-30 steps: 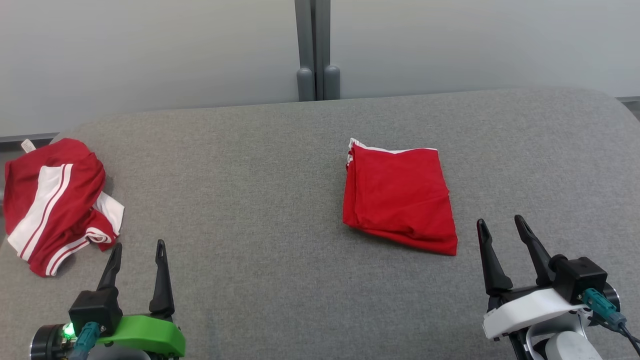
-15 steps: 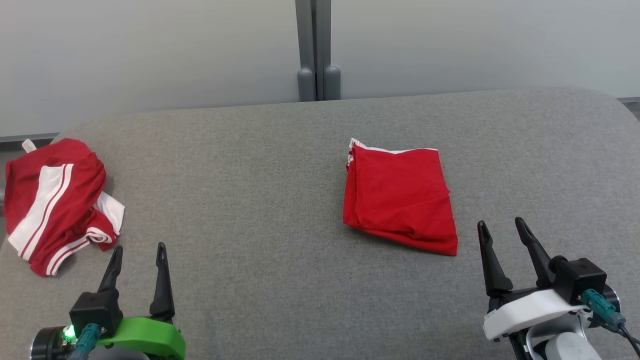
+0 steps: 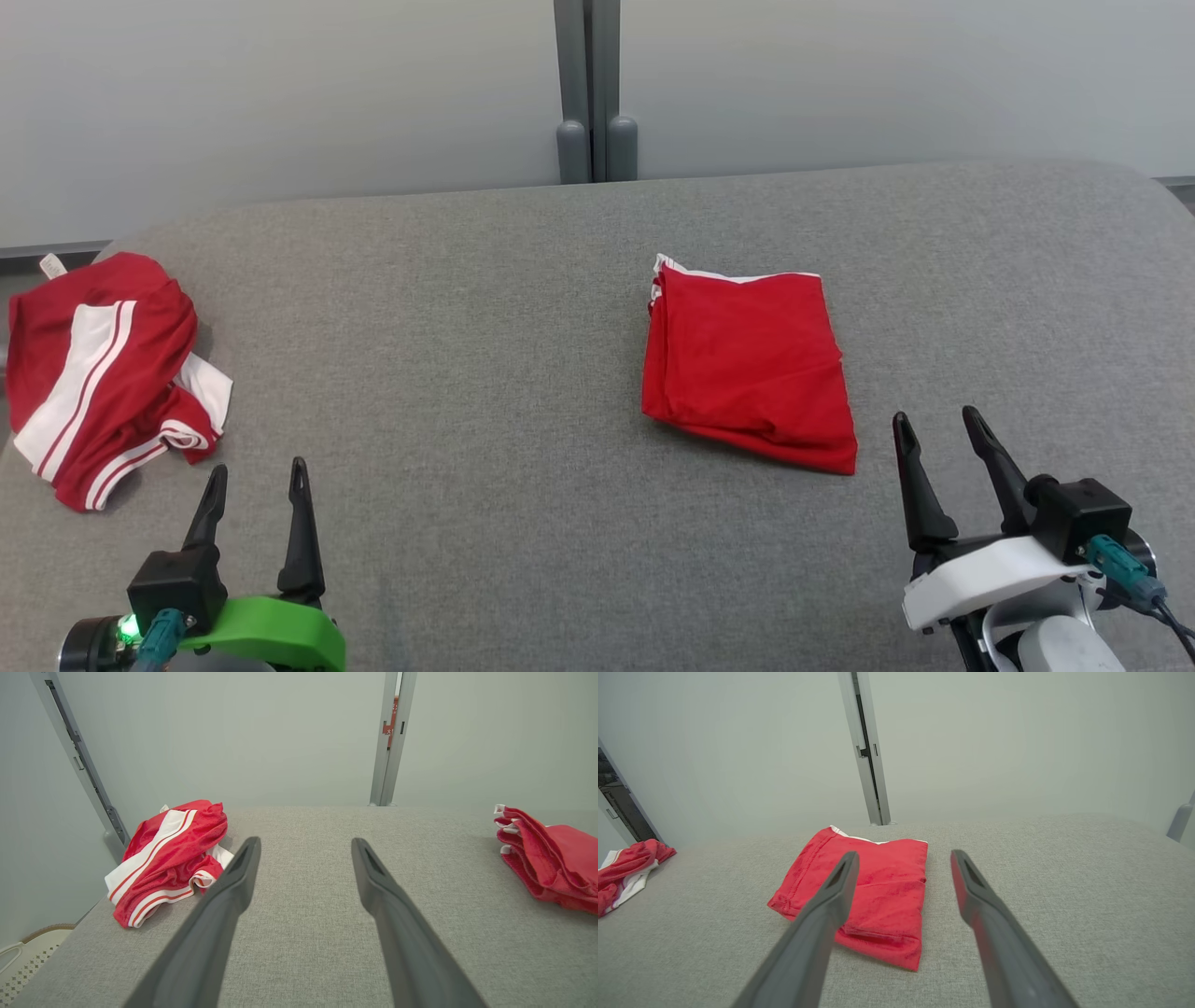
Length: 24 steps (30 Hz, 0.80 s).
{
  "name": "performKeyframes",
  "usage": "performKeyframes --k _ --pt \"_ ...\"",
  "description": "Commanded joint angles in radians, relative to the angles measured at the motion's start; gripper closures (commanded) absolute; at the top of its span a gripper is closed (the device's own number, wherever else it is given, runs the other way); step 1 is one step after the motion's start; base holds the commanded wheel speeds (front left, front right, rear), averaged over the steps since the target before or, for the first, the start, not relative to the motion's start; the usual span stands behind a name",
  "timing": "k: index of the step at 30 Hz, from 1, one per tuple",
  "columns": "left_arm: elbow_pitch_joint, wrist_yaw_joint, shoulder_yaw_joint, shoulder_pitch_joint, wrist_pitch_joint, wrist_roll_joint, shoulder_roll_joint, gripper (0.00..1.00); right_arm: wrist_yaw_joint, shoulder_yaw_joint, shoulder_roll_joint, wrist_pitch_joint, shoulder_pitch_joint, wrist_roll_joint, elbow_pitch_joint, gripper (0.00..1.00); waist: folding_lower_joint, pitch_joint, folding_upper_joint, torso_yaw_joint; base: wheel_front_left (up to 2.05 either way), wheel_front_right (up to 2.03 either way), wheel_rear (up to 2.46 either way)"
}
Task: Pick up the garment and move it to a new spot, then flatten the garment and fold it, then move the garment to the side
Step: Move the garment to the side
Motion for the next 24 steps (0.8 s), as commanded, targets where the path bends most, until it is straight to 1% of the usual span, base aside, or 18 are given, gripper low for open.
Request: performKeyframes --k 1,7,13,18,24 --pt "0.003 0.003 0.000 0.014 -0.005 0.001 0.005 0.00 0.000 -0.002 -0.009 -0.002 -0.025 0.004 0.007 0.00 0.0000 0.005 -0.0001 0.000 0.00 0.00 0.00" --pt "0.009 0.002 -0.015 -0.023 -0.012 -0.005 -0.002 0.00 0.000 0.009 -0.040 0.019 -0.135 -0.013 0.035 0.00 0.0000 0.060 -0.0001 0.009 0.00 0.00 0.00" --pt "0.026 -0.002 -0.037 -0.071 -0.028 -0.010 -0.010 0.00 0.000 0.037 -0.072 0.062 -0.295 -0.035 0.110 0.00 0.0000 0.131 -0.0001 0.038 0.00 0.00 0.00" --pt "0.052 -0.007 -0.051 -0.117 -0.043 -0.012 -0.014 0.00 0.000 0.065 -0.100 0.111 -0.424 -0.037 0.236 0.00 0.0000 0.190 -0.0001 0.068 0.00 0.00 0.00" --pt "0.082 -0.011 -0.072 -0.169 -0.062 -0.019 -0.024 0.00 0.000 0.068 -0.118 0.128 -0.531 -0.032 0.413 0.00 0.0000 0.249 -0.0001 0.105 0.00 0.00 0.00"
